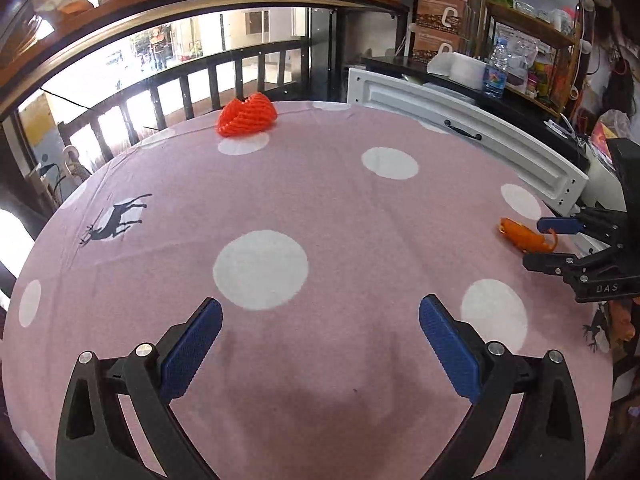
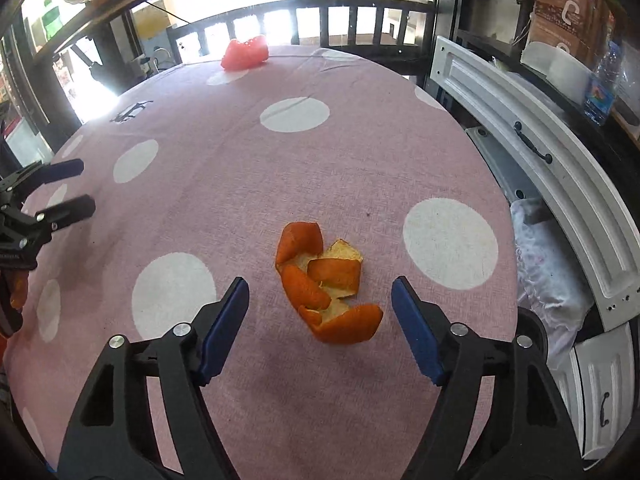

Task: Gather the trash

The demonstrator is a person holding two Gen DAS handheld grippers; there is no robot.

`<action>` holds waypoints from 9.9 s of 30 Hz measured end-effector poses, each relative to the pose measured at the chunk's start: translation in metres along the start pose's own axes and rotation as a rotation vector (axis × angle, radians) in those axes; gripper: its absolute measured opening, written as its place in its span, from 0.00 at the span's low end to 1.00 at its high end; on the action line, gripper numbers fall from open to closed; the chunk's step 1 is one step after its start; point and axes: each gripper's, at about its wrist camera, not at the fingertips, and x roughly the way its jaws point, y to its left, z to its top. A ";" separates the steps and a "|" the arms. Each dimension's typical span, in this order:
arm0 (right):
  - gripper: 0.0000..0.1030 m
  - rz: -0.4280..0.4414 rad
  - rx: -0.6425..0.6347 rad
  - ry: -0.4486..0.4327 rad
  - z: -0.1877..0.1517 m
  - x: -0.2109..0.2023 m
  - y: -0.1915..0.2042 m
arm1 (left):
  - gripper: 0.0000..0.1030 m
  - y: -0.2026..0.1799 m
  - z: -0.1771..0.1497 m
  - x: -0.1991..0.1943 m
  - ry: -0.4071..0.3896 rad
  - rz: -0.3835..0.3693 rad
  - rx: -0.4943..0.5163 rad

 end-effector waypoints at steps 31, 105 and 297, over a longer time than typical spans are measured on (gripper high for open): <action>0.32 0.032 0.185 -0.111 -0.038 -0.059 -0.042 | 0.64 0.063 0.183 0.190 0.077 0.222 -0.050; 0.75 -0.304 0.740 -0.217 -0.321 -0.112 -0.195 | 0.27 -0.402 -0.054 0.044 0.162 -0.390 0.320; 0.95 -0.492 0.351 -0.793 -0.333 -0.310 0.180 | 0.95 -0.139 -0.214 -0.283 -0.470 0.024 0.025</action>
